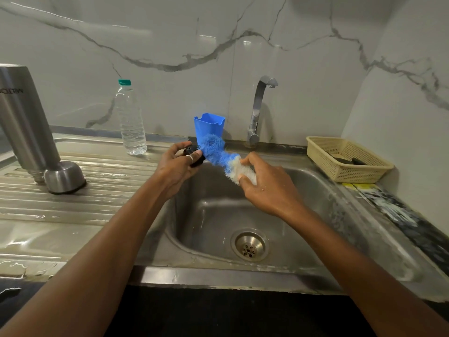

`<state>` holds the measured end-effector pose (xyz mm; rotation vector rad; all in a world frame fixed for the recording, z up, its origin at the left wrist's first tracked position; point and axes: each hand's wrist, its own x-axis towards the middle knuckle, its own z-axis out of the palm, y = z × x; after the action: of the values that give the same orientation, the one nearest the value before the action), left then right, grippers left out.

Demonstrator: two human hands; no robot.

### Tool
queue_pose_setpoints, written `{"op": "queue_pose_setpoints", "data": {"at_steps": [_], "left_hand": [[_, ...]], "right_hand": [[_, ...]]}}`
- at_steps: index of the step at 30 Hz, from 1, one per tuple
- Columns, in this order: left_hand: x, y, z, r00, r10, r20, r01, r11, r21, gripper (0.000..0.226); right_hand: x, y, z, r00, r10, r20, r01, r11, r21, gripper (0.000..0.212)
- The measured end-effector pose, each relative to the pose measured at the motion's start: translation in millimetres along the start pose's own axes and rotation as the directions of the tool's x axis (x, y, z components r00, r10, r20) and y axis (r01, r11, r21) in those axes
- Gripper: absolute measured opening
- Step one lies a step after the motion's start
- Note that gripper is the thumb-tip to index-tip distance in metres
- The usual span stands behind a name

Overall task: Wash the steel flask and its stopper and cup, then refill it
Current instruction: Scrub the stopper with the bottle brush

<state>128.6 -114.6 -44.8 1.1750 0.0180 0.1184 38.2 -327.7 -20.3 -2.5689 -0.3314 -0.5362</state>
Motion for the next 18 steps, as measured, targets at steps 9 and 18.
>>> {"op": "queue_pose_setpoints", "data": {"at_steps": [9,18], "left_hand": [[-0.3,-1.4,6.3,0.999,-0.033,0.01,0.032,0.999,0.018,0.032],[3.3,-8.8,8.5,0.997,-0.062,0.036,0.059,0.996,0.064,0.038]], "right_hand": [[3.5,5.2,-0.4,1.0,0.022,-0.003,-0.022,0.999,-0.031,0.029],[4.9,7.9,-3.5,0.999,0.039,-0.008,-0.04,0.997,-0.059,0.03]]}}
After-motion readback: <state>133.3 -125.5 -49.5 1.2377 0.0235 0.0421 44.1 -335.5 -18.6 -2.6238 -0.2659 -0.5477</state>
